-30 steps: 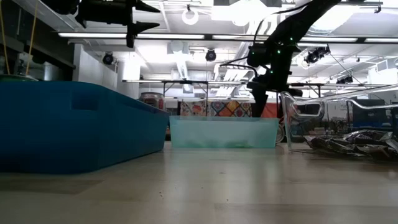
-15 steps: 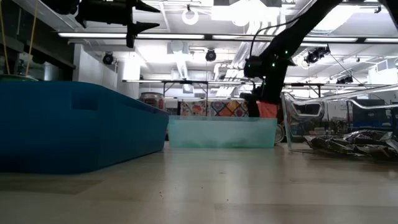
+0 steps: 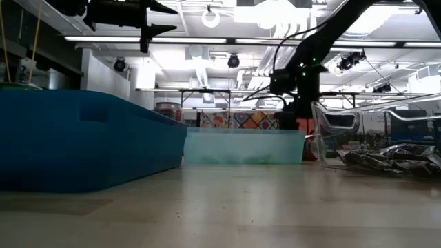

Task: Organize candy in baskets
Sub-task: Adjust the orange soda can

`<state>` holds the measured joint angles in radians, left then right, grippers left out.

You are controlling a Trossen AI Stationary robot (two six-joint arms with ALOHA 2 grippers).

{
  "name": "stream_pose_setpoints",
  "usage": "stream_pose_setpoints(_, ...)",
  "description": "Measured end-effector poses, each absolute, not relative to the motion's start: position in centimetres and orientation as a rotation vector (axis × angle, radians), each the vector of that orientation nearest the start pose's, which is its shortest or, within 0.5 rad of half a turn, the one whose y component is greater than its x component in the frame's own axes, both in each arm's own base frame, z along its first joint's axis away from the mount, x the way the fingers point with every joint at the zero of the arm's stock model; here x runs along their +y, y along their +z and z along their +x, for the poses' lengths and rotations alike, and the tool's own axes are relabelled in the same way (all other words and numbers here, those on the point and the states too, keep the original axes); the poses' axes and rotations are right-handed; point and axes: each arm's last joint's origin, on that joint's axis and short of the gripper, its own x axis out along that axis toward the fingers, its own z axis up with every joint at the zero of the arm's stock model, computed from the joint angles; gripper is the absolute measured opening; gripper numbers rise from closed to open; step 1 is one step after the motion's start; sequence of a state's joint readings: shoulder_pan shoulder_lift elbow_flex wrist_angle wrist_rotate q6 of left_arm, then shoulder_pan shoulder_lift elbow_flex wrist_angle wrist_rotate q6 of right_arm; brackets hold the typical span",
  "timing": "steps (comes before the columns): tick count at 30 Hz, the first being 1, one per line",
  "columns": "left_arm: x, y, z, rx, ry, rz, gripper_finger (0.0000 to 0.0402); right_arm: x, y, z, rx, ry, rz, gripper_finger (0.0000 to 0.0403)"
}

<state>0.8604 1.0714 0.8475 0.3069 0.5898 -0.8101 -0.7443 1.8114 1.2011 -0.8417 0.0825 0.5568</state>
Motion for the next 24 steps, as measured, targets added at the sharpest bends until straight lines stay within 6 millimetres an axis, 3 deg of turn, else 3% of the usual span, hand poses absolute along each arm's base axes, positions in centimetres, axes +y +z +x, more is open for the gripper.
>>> stream_pose_setpoints(8,16.9,34.7,16.7,-0.168,0.229,-0.749,0.0163,-22.6,17.2,24.0,1.218,-1.062,0.866,0.0384)
stream_pose_setpoints(17,16.9,34.7,16.7,-0.164,0.231,-0.722,0.0163,-21.7,14.9,22.8,1.262,-1.053,0.873,0.0314)
stream_pose_setpoints(24,17.0,34.7,16.7,-0.176,0.259,-0.720,0.0163,-22.4,15.7,23.4,1.285,-0.957,0.714,0.0290)
